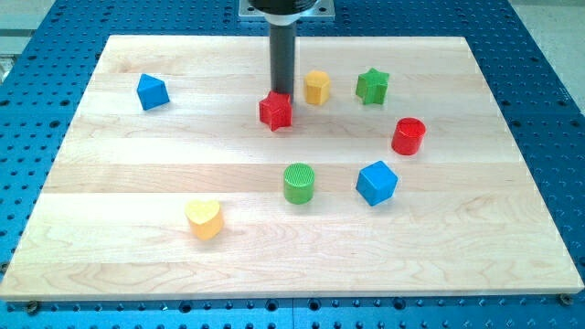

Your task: Push the red star below the green star

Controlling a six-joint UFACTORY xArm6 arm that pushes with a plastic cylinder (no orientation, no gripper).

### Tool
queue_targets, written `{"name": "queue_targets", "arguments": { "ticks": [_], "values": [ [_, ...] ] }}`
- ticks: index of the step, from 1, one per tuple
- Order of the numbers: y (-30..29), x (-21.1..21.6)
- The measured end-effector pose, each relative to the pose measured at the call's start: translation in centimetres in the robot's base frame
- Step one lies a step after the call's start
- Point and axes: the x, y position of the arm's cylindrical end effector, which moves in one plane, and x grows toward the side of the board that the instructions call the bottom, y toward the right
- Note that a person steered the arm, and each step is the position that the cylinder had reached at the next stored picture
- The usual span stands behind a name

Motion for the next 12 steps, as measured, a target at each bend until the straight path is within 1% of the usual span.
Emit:
{"name": "queue_targets", "arguments": {
  "ticks": [1, 2, 3, 4, 5, 6, 7, 8, 9, 10, 11, 12],
  "values": [
    [-8.2, 1.2],
    [-4.5, 4.9],
    [2.4, 6.1],
    [2.7, 4.5],
    [-5.7, 3.5],
    [-6.3, 1.4],
    [-1.7, -1.3],
    [2.7, 1.1],
    [8.3, 2.6],
    [5.2, 2.7],
    [1.7, 6.7],
    [5.3, 7.4]
  ]
}}
